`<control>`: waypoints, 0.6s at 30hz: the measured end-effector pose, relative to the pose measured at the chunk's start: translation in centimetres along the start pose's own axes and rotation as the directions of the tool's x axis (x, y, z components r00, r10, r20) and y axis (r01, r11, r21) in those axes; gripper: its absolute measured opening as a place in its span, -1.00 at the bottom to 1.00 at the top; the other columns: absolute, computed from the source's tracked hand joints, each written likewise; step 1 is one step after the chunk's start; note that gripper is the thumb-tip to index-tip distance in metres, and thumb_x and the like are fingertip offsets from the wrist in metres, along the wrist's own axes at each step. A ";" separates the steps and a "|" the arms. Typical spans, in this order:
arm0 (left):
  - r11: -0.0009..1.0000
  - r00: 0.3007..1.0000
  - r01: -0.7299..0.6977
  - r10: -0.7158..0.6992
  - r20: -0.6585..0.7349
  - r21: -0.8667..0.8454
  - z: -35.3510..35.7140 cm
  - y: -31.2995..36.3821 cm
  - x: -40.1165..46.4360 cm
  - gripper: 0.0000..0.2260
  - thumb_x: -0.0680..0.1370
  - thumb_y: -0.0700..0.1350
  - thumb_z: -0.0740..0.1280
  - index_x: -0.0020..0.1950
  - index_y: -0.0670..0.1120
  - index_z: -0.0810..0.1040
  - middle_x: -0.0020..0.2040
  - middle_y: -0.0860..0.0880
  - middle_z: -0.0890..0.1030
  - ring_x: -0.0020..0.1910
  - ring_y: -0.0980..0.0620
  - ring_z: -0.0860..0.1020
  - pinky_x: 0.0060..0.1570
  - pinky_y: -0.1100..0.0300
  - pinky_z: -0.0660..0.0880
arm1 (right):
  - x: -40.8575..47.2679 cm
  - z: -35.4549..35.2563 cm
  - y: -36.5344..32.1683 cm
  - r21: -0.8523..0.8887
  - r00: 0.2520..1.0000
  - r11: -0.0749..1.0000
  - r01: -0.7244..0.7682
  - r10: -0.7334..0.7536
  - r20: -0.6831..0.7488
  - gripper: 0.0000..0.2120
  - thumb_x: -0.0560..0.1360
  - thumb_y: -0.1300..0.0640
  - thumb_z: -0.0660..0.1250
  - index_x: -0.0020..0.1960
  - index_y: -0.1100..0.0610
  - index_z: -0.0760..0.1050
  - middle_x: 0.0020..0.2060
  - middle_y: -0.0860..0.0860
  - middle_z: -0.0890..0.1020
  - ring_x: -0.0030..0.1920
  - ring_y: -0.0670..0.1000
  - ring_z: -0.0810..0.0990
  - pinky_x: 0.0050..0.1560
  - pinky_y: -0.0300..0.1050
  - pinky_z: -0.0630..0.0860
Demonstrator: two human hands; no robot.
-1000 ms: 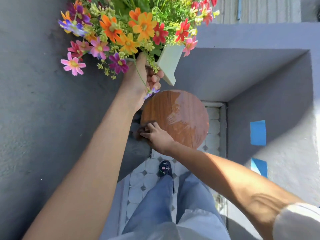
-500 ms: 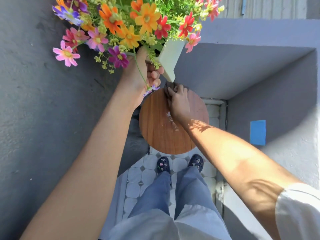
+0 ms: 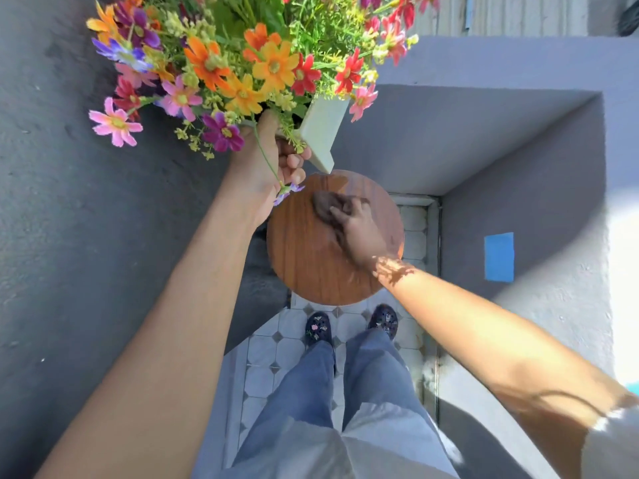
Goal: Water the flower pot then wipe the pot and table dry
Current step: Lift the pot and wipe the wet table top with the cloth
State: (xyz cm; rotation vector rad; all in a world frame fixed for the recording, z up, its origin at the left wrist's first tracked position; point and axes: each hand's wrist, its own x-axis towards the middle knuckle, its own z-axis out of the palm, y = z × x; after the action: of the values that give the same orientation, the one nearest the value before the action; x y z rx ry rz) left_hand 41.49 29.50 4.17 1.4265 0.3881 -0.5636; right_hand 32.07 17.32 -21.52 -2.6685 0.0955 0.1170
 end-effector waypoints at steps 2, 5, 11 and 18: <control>1.000 1.000 0.004 -0.004 0.000 -0.011 -0.1 -0.4 -0.4 -0.67 0.65 -0.12 0.03 -0.17 -0.18 0.50 -0.49 -0.06 0.50 -0.54 0.11 0.31 -0.57 0.26 0.27 | 2.0 -1.9 3.6 0.030 0.978 0.983 -0.181 0.183 -0.100 -0.68 0.52 0.19 0.28 0.27 0.06 0.52 0.15 0.19 0.44 0.13 0.24 0.40 0.12 0.10 0.52; 1.000 1.000 0.013 -0.012 0.019 -0.007 -0.2 -1.0 -1.0 -0.67 0.65 -0.12 0.04 -0.16 -0.19 0.51 -0.48 -0.07 0.50 -0.55 0.11 0.32 -0.58 0.27 0.27 | 2.9 -2.3 4.4 0.018 0.955 0.959 -0.284 0.284 -0.087 -0.69 0.56 0.17 0.22 0.29 0.09 0.49 0.20 0.18 0.40 0.16 0.24 0.37 0.15 0.10 0.50; 1.000 1.000 0.029 -0.029 -0.005 0.005 -0.4 -2.2 -2.0 -0.67 0.65 -0.12 0.04 -0.18 -0.19 0.50 -0.48 -0.08 0.49 -0.56 0.11 0.31 -0.58 0.28 0.26 | 0.3 1.6 -4.2 0.095 0.980 0.977 -0.193 0.196 -0.026 -0.64 0.54 0.21 0.25 0.32 0.05 0.45 0.21 0.14 0.37 0.14 0.21 0.36 0.06 0.10 0.56; 1.000 0.999 0.026 -0.027 -0.026 -0.014 -0.6 -2.6 -2.9 -0.65 0.66 -0.11 0.04 -0.18 -0.18 0.52 -0.50 -0.08 0.50 -0.54 0.10 0.33 -0.59 0.27 0.26 | -9.8 4.7 -10.8 0.094 0.978 0.995 0.029 -0.048 0.204 -0.57 0.54 0.27 0.23 0.40 0.10 0.36 0.24 0.17 0.33 0.20 0.25 0.31 -0.15 0.12 0.59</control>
State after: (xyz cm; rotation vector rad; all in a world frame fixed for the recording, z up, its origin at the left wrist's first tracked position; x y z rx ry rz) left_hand 37.69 30.37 3.68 1.4186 0.4317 -0.5632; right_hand 22.98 29.57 -19.89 -2.5496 -0.0177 0.3674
